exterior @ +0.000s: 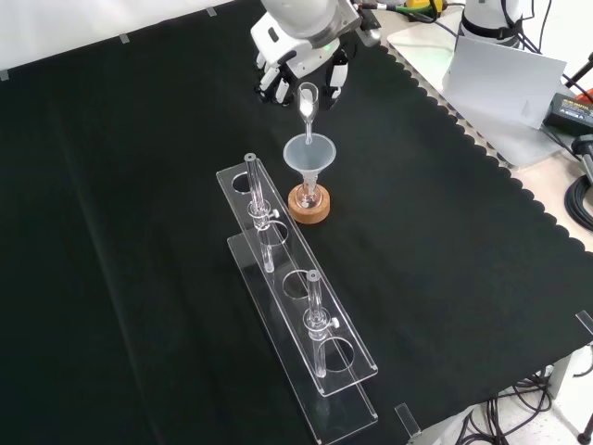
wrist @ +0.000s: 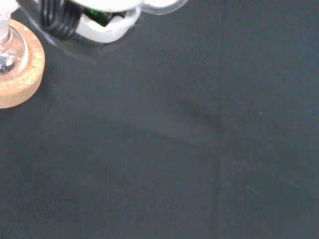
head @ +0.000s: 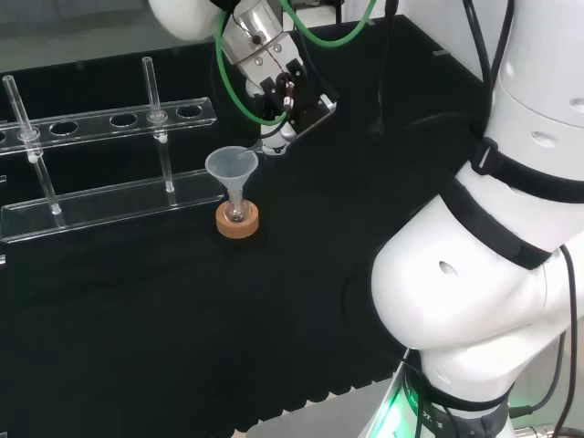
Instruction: Pour all the NaCl from the weighing funnel into the round-bottom flask.
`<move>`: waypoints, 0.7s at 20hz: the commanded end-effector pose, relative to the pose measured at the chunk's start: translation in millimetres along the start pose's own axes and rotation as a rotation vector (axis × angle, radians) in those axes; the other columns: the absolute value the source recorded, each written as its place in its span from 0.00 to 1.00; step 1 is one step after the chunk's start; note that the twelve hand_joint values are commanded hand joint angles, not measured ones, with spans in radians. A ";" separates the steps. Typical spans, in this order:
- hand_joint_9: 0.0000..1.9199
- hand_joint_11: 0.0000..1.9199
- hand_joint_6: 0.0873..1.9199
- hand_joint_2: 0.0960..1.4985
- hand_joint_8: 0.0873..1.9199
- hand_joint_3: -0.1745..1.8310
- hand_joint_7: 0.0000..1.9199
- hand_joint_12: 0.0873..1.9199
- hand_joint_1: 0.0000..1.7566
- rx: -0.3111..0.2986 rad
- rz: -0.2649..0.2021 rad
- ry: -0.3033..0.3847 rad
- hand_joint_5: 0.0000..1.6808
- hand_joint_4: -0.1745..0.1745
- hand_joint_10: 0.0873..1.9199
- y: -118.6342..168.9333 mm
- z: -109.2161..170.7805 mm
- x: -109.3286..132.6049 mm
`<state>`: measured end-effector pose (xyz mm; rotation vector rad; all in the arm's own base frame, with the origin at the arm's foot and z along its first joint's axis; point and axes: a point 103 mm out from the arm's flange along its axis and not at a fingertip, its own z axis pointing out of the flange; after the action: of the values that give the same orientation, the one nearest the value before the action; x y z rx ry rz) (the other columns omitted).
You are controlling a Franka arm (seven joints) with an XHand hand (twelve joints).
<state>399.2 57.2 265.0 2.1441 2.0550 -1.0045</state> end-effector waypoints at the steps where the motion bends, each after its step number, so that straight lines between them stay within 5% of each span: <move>1: 0.49 0.40 0.45 0.44 0.30 0.42 0.29 0.55 0.61 0.019 0.022 -0.074 0.68 1.00 0.13 2.5 -4.1 1.0; 14: 0.48 0.40 0.45 0.44 0.30 0.42 0.29 0.56 0.61 0.020 0.020 -0.156 0.68 1.00 0.13 4.0 -11.7 1.1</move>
<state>407.4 61.1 270.3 2.0422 1.9762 -1.1356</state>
